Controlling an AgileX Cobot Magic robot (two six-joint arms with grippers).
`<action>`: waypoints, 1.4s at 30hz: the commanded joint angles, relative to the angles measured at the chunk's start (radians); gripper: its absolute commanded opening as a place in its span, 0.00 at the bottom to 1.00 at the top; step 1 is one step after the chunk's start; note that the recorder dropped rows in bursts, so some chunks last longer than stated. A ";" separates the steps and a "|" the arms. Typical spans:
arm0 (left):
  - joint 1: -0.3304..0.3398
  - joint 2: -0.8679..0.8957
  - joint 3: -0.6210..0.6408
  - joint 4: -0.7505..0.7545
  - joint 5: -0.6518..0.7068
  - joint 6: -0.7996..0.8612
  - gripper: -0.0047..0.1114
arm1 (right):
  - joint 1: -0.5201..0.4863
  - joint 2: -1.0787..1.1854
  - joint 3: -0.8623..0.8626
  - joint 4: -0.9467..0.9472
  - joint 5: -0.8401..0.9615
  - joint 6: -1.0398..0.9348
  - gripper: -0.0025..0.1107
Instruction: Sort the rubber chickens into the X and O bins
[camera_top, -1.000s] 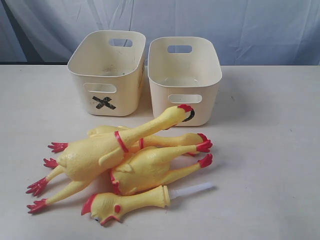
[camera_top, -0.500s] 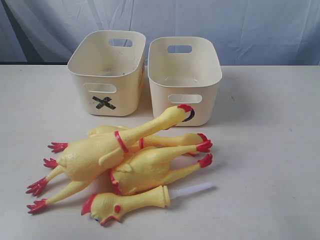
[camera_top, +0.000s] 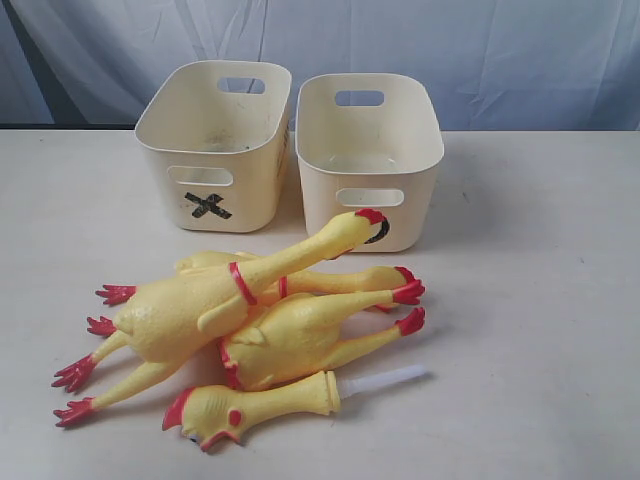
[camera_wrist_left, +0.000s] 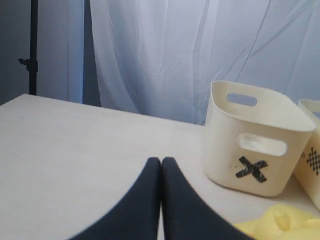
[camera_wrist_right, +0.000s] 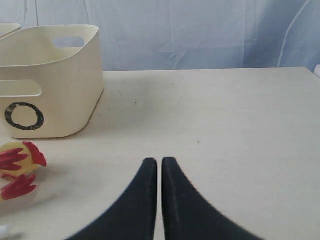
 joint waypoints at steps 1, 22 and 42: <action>0.001 -0.005 0.003 -0.158 -0.119 -0.004 0.04 | 0.004 -0.005 0.007 -0.001 -0.007 0.000 0.06; 0.001 -0.005 0.003 -0.282 -0.264 -0.004 0.04 | 0.004 -0.005 0.007 -0.003 -0.005 0.000 0.06; 0.001 -0.005 -0.157 -0.187 -0.057 -0.154 0.04 | 0.004 -0.005 0.007 -0.003 -0.007 0.000 0.06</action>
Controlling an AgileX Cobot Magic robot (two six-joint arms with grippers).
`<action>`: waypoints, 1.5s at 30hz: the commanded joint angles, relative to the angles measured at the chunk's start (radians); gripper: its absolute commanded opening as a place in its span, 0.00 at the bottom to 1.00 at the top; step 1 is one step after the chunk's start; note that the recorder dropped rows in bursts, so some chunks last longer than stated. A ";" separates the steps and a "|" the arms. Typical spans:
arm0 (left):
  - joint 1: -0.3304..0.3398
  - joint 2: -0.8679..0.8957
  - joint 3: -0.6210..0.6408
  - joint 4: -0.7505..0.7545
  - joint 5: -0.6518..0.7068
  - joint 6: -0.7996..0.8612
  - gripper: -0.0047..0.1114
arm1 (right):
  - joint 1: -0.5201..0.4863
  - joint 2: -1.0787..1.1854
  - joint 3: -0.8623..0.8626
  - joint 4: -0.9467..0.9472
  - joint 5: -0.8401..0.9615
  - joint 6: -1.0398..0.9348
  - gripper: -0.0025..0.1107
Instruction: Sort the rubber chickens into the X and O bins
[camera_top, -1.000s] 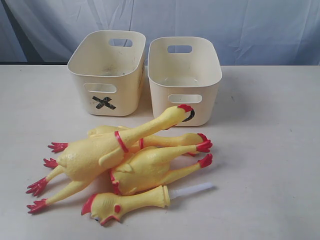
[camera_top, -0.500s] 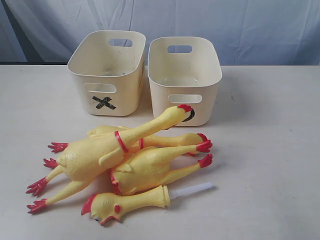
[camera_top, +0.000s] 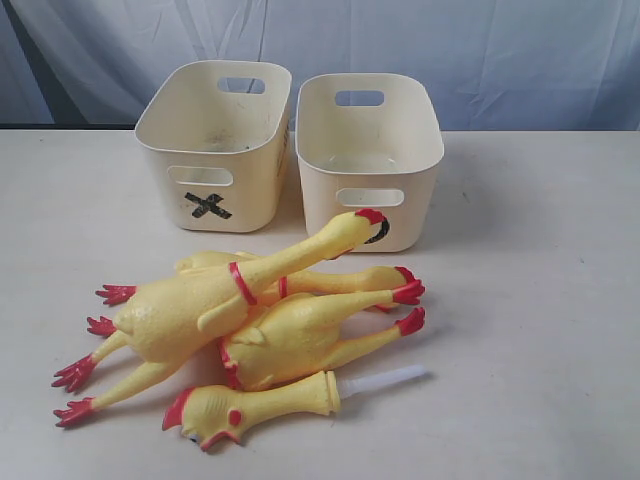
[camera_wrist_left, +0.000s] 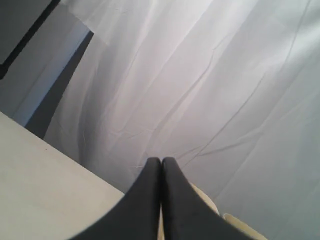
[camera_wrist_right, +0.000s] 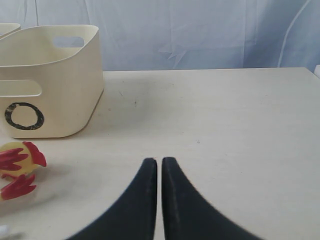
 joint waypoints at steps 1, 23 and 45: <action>0.001 -0.003 -0.093 0.157 0.117 -0.001 0.04 | 0.004 -0.005 0.007 -0.003 -0.007 0.000 0.06; -0.159 0.669 -0.427 -0.105 0.606 0.766 0.04 | 0.004 -0.005 0.007 -0.001 -0.006 0.000 0.06; -0.505 1.210 -0.662 -0.131 0.440 0.896 0.52 | 0.004 -0.005 0.007 -0.001 -0.006 0.000 0.06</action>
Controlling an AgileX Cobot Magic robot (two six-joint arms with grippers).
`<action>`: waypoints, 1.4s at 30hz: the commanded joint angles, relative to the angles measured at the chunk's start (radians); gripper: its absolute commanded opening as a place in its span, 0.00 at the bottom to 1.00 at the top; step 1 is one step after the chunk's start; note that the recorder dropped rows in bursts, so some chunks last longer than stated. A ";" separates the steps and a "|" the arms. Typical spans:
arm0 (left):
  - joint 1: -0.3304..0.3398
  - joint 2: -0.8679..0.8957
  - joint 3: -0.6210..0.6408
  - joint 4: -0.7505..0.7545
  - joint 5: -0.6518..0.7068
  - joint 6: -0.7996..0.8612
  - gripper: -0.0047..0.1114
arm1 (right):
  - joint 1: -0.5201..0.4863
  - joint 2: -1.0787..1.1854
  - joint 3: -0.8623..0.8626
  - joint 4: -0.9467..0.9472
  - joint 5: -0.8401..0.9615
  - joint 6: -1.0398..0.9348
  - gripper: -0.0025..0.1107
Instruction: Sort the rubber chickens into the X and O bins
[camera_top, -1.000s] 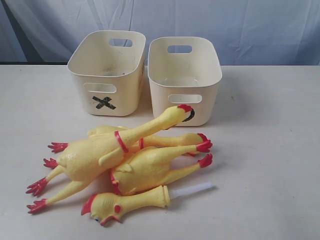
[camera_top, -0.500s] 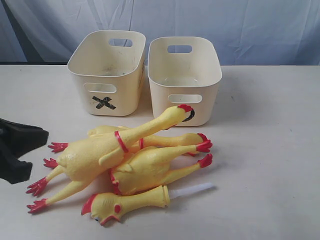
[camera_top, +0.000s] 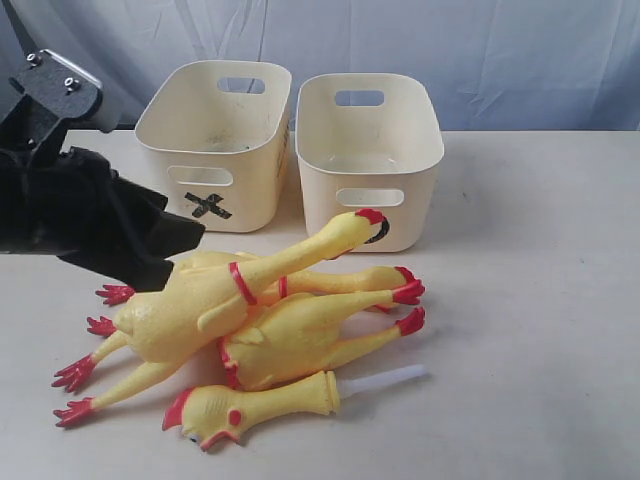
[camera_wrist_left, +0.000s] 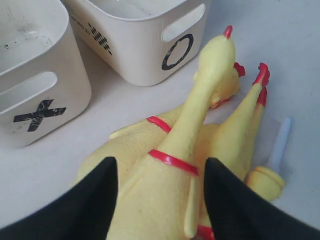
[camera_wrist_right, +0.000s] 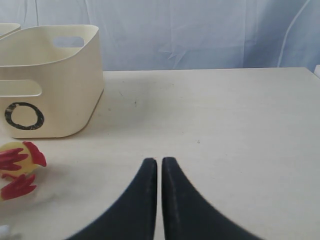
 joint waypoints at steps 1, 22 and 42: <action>-0.009 0.039 -0.022 -0.047 -0.015 0.004 0.52 | 0.004 -0.005 0.007 -0.001 -0.006 0.000 0.06; -0.009 0.039 -0.022 -0.041 -0.027 0.004 0.52 | 0.004 -0.005 0.007 -0.001 -0.006 0.000 0.06; -0.009 0.039 -0.022 -0.014 -0.025 0.002 0.52 | 0.004 -0.005 0.007 -0.012 -0.099 0.000 0.06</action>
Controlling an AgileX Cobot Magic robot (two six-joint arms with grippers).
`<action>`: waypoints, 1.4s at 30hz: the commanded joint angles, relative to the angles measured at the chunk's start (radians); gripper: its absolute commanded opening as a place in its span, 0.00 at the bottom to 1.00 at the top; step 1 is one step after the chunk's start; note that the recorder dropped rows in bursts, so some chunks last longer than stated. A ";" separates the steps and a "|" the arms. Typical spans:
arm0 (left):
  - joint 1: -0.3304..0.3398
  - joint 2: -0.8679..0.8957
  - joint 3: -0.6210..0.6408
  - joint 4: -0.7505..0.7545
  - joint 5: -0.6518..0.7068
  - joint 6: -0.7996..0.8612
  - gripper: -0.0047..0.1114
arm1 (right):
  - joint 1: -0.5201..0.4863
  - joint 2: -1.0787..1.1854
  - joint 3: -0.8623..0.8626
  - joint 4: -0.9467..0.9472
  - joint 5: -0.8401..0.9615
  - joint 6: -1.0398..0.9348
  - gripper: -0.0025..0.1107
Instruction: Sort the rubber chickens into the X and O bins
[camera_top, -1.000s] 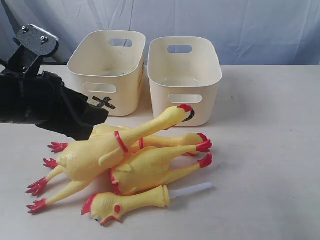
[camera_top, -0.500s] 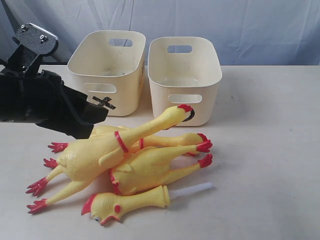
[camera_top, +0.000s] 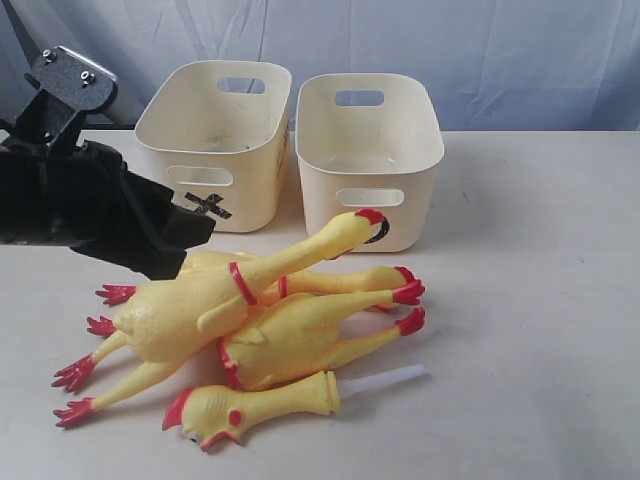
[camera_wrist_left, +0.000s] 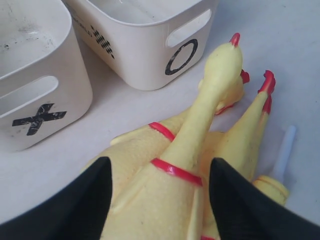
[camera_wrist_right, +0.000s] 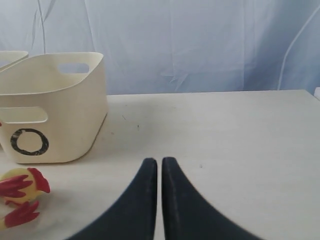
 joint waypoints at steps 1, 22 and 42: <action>-0.007 0.004 -0.005 0.004 -0.003 0.000 0.52 | 0.004 -0.005 0.007 -0.012 -0.017 0.000 0.06; -0.007 0.004 -0.005 0.046 0.027 0.001 0.04 | 0.004 -0.005 0.007 0.471 -0.221 0.000 0.06; -0.007 0.004 -0.005 0.048 0.029 0.000 0.04 | 0.011 -0.005 -0.118 0.614 -0.128 -0.010 0.06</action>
